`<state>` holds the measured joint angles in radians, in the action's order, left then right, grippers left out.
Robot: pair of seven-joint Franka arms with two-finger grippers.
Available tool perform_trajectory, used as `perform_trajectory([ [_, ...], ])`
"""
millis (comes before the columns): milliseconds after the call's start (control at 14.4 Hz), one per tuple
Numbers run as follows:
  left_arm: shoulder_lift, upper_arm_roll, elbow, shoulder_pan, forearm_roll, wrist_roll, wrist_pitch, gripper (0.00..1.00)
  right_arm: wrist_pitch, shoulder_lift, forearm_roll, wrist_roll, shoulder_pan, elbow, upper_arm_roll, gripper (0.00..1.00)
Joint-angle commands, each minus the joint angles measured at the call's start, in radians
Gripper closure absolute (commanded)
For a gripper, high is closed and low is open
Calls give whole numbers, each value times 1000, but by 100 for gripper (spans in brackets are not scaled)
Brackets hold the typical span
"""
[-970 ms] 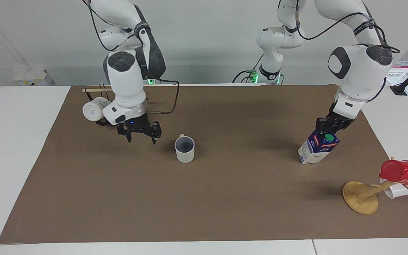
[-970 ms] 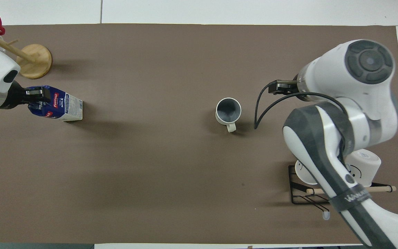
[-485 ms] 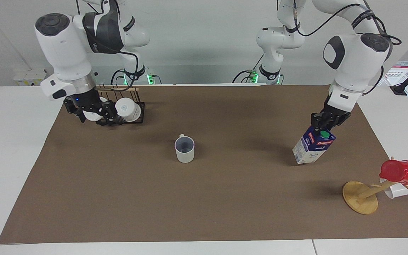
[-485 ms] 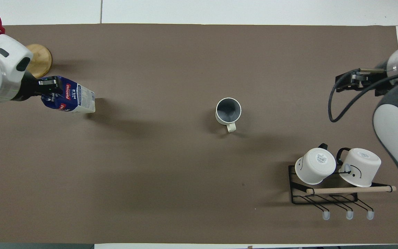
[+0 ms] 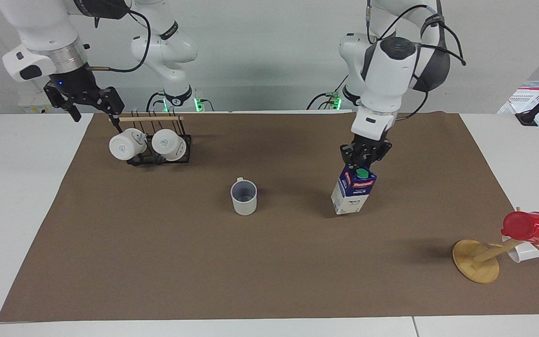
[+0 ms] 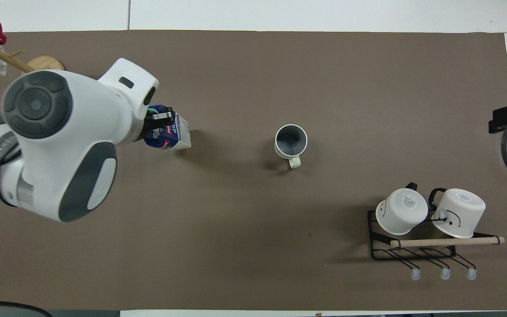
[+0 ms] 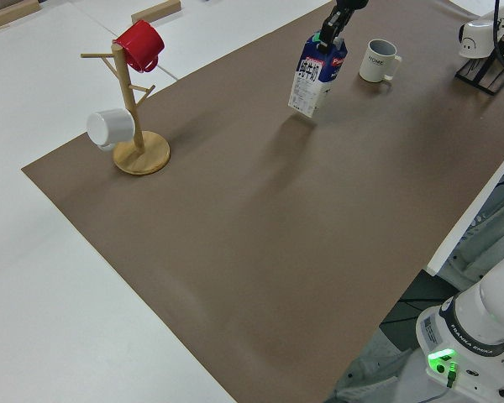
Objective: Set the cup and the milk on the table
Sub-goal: 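Move the milk carton with the left gripper beside the dark mug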
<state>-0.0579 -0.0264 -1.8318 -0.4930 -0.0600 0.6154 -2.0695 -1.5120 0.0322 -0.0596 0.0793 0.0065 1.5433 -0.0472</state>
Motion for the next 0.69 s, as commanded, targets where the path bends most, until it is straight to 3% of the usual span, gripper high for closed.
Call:
perform_trajectory([
  [0, -80, -17, 92, -79, -23, 99, -11, 100, 10, -18, 41, -24, -16, -15, 13, 0],
  [346, -198, -17, 190, -176, -23, 171, -23, 100, 92, -57, 29, -21, -7, -109, 21, 0],
  [623, -212, -15, 198, -205, -20, 175, -64, 100, 81, -48, 26, -13, 13, -92, 29, 0],
])
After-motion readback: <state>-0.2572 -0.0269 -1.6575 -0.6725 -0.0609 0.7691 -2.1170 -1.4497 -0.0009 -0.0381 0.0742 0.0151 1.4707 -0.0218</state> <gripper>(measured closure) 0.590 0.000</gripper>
